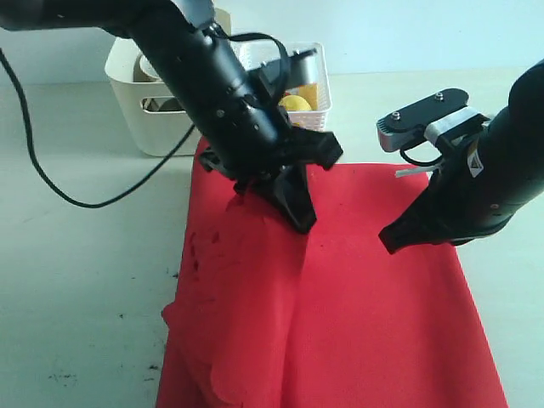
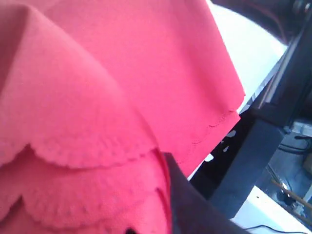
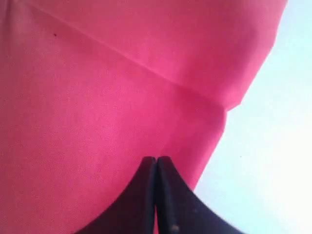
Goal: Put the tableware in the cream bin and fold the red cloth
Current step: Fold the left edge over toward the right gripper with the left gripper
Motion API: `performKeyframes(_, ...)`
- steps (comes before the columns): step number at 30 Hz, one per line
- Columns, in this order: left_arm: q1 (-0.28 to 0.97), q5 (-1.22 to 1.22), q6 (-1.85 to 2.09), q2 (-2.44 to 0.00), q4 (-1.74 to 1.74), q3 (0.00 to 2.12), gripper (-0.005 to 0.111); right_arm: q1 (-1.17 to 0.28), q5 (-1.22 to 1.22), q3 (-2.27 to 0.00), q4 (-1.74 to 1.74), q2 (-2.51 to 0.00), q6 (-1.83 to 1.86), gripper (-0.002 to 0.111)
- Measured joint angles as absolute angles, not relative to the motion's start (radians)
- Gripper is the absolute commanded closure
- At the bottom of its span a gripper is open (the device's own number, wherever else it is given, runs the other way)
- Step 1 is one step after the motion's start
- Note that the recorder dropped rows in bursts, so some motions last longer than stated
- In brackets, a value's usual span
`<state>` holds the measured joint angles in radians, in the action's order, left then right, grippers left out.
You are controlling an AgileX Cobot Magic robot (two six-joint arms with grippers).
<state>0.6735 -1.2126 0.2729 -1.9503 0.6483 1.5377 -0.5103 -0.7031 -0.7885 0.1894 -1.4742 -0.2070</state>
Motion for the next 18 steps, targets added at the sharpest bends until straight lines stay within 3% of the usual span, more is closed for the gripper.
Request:
performKeyframes(3,0.715,-1.213,0.273,-1.994,0.648,1.538,0.096,-0.510,-0.705,-0.788,0.205,-1.474,-0.216,0.108)
performKeyframes(11,0.773,-1.165,0.279,-2.089,0.694,1.538,0.043,-0.495,-0.770,-0.788,0.317,-1.474,-0.288,0.108)
performKeyframes(18,0.761,-1.176,0.292,-2.052,0.683,1.538,0.039,-0.400,-0.808,-0.789,0.336,-1.433,-0.303,0.108)
